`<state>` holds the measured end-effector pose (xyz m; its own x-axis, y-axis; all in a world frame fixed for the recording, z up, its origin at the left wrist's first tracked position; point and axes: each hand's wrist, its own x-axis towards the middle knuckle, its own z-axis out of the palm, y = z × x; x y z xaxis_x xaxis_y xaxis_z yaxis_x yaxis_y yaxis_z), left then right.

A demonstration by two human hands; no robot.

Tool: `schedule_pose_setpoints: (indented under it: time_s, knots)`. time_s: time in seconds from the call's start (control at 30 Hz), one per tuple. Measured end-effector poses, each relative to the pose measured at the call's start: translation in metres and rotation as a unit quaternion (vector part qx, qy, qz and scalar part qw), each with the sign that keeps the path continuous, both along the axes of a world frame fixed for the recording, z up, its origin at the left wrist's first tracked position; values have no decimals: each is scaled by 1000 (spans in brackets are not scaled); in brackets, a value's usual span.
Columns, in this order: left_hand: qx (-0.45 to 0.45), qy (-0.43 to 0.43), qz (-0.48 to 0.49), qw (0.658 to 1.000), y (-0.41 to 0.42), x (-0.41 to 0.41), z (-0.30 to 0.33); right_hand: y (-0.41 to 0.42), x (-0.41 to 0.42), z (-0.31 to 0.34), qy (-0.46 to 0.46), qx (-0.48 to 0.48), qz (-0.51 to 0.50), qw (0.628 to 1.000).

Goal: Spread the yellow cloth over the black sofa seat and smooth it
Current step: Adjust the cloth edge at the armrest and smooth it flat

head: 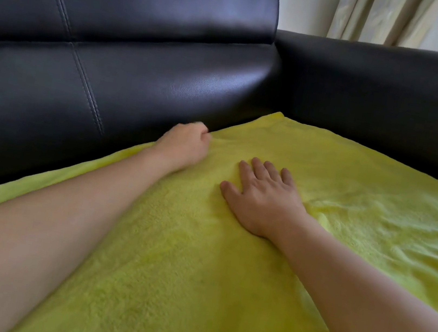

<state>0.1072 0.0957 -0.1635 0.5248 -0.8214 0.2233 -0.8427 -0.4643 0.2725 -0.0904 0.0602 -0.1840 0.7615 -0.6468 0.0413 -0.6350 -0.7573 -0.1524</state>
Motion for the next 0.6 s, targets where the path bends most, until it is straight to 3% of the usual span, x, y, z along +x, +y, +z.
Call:
schedule_pose_setpoints:
  time_s: [0.07,0.17,0.27,0.37,0.43,0.5,0.6]
  knots:
    - [137,58,-89,985,10,-4,-5,-2,1,-1,-2,-3,-2,1000]
    - [219,37,-59,973,25,17,-6,-1,1,-3,-4,-5,-6,1000]
    - [171,46,-19,984,50,11,6,1,0,-2,-20,-12,-9,1000]
    - [125,58,-56,989,101,-33,2,8,-4,8,-71,5,1,997]
    - [152,11,-77,985,136,-53,-7,15,-11,16,-155,26,-5,988]
    - [163,-40,-37,985,149,-54,-7,30,-27,25,-242,27,-45,969]
    - [139,-146,4,980,149,-88,18,52,-78,41,-289,14,-154,945]
